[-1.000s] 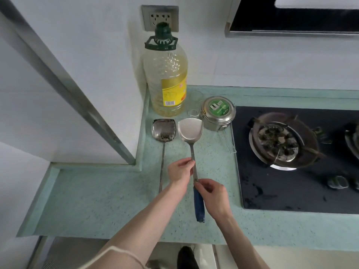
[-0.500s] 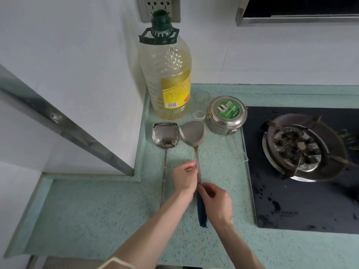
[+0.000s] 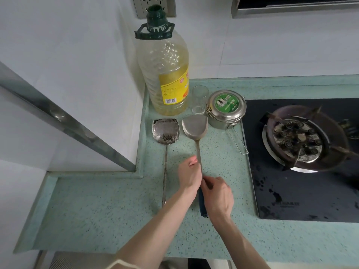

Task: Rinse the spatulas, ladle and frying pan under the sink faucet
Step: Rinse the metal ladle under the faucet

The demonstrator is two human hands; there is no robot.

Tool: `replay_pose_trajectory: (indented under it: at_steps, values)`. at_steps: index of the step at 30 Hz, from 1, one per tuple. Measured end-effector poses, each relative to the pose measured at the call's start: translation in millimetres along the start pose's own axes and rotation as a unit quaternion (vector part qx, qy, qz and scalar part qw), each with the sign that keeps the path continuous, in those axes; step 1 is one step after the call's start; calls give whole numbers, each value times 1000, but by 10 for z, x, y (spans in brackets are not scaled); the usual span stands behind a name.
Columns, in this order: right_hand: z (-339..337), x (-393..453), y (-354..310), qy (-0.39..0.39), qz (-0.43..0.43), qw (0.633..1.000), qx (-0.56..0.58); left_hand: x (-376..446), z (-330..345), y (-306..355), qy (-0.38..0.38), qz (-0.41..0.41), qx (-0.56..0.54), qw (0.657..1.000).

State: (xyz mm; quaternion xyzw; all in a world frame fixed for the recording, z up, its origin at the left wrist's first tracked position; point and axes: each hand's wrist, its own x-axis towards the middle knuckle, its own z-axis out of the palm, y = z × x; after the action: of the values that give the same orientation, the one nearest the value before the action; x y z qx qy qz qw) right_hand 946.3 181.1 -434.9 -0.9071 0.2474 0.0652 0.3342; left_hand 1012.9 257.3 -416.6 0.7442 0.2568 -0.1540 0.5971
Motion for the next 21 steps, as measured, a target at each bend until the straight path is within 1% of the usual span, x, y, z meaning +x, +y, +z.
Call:
replay_pose_trajectory:
  at_steps: [4,8,11,16,21]
  values:
    - [11,-23,14,0,-18,1000,8,-106,-86,-48,-12,32,41,999]
    - [-65,-130,-6,-1,-52,998,18,-292,-353,-125,-13,102,140,985]
    - [-213,-324,-44,6,-88,996,14,-482,-646,-154,-15,169,212,962]
    - [-415,-897,-86,32,-155,987,-22,-908,-1198,-260,-4,253,280,926]
    - [-400,-1610,-69,78,-196,971,-113,-1415,-1774,-570,18,346,374,860]
